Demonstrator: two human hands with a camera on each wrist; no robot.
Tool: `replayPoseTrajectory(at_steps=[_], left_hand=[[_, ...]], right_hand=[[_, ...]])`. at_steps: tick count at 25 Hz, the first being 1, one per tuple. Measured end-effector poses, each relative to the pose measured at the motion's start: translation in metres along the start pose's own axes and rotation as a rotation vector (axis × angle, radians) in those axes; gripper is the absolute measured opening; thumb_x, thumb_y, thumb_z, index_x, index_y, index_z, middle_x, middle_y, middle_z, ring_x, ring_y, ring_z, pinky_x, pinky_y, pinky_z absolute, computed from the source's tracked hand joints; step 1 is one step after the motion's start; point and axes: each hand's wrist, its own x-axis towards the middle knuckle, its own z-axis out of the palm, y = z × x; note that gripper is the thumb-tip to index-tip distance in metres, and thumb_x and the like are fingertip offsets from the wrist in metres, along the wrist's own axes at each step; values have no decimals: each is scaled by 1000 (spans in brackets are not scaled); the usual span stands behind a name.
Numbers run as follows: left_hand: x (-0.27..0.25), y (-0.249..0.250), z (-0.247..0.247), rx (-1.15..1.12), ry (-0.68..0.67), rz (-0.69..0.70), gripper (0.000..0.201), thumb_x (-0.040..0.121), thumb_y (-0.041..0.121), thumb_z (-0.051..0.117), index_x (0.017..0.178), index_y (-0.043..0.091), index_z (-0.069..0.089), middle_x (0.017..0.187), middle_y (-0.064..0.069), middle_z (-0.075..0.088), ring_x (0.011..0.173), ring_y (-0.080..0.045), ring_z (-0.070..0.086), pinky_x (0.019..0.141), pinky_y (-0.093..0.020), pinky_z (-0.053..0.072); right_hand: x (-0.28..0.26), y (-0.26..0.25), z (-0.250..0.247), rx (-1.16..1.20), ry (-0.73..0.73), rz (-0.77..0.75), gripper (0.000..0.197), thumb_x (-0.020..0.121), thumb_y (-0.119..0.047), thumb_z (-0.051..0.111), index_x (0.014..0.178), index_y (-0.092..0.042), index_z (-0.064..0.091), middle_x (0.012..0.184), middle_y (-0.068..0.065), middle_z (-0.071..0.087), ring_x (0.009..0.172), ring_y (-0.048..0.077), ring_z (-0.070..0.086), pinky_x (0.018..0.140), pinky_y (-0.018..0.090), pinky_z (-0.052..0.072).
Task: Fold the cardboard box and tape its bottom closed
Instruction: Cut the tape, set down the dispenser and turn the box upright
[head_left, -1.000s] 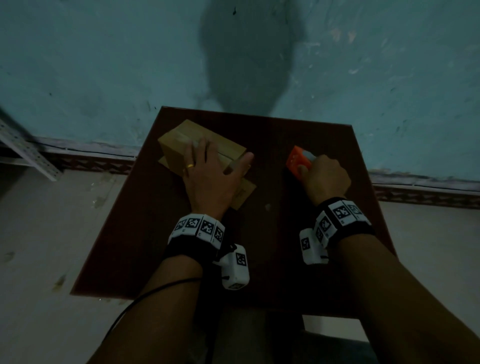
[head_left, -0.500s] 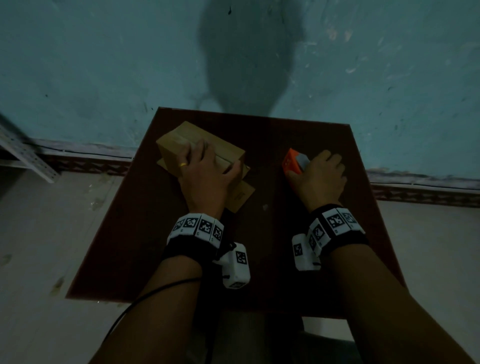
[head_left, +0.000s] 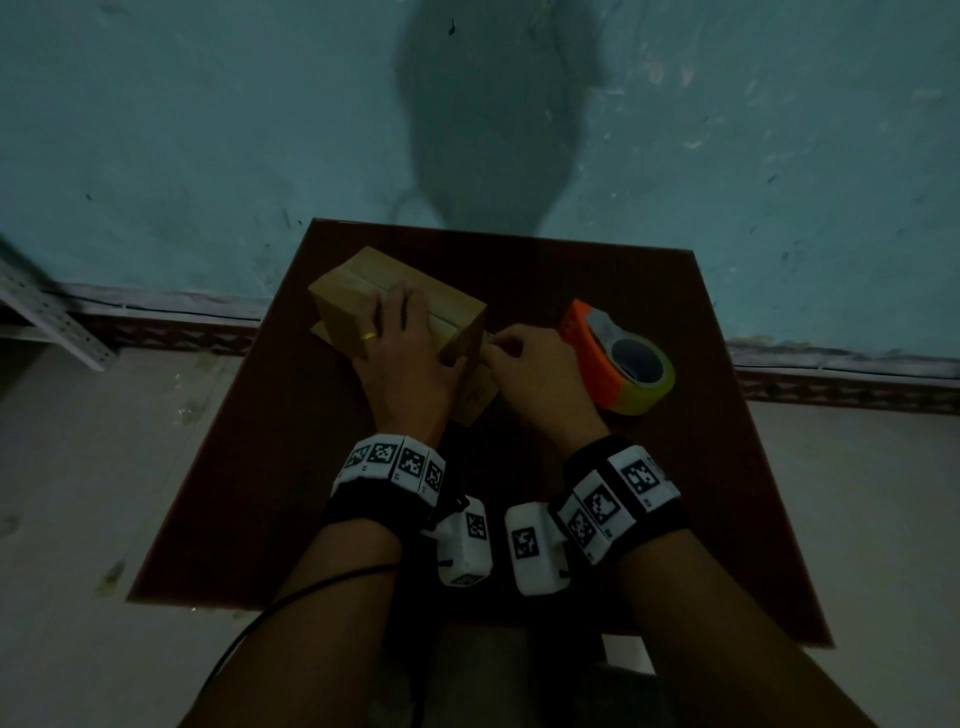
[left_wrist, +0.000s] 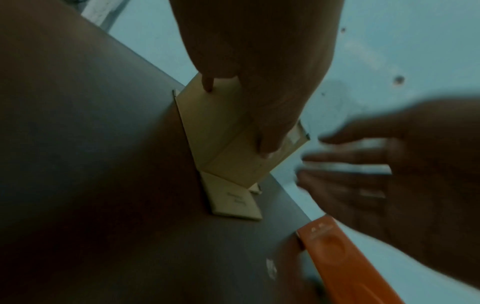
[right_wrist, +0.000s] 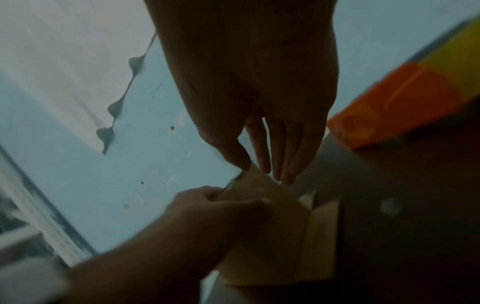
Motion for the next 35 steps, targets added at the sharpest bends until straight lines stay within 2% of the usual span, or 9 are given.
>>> replayPoseTrajectory(at_steps=[5,8,10,14,19,25,29,32,35], left_hand=[[-1,1,-8,-138,-96,91,96,87,49,71,169,27,26,178,-1,17,162,-34,9,122,-67,22],[-5,-5,-14,-425,18,138,100,79,52,64,169,26,28,170,-10,26,153,-37,24,122,-57,32],[-3,-8,-21,-583,107,44,93,83,51,58,167,22,32,168,-10,27,151,-33,28,119,-51,38],[9,-18,-45,-609,260,-387,75,104,47,48,171,22,27,175,-12,29,158,-38,26,125,-52,27],[15,-29,-49,-870,130,-439,64,110,52,43,169,28,34,172,-11,35,156,-32,36,119,-40,32],[14,-23,-49,-865,127,-414,41,110,57,40,116,25,66,125,-1,60,116,-16,57,94,-32,34],[12,-18,-55,-911,109,-458,44,106,66,41,97,26,57,101,7,54,88,-10,51,87,-30,32],[11,-23,-45,-877,36,-397,37,102,55,60,113,19,63,114,-1,63,90,-10,57,69,-28,38],[16,-29,-31,-911,-3,-371,33,99,45,51,111,22,71,112,-3,70,106,-26,67,85,-39,53]], right_hand=[[-2,-6,9,94,-8,-9,27,104,-35,64,100,-14,81,95,3,81,89,19,77,86,47,65],[0,-4,3,135,2,38,27,103,-48,66,96,-24,76,96,-1,80,88,13,78,73,39,66],[-2,-4,-2,132,10,52,22,103,-50,66,103,-28,71,100,-4,78,91,10,77,65,30,62],[-4,-2,-1,111,32,71,40,102,-37,72,137,-17,68,119,2,76,104,15,75,84,41,67],[-4,-2,-3,164,83,33,16,104,-22,66,116,-21,76,100,1,81,89,15,79,75,37,67],[-4,-2,-15,317,88,89,27,105,-46,58,100,-25,74,100,5,77,94,26,78,82,55,67],[-1,5,-25,313,147,111,63,102,-70,48,114,-13,72,97,0,71,89,17,71,78,34,58],[1,12,-27,346,159,75,34,105,-46,63,119,-15,63,107,-7,66,96,7,65,72,24,49],[7,17,-24,396,124,99,23,105,-11,61,127,-19,60,123,2,69,109,16,69,79,26,56]])
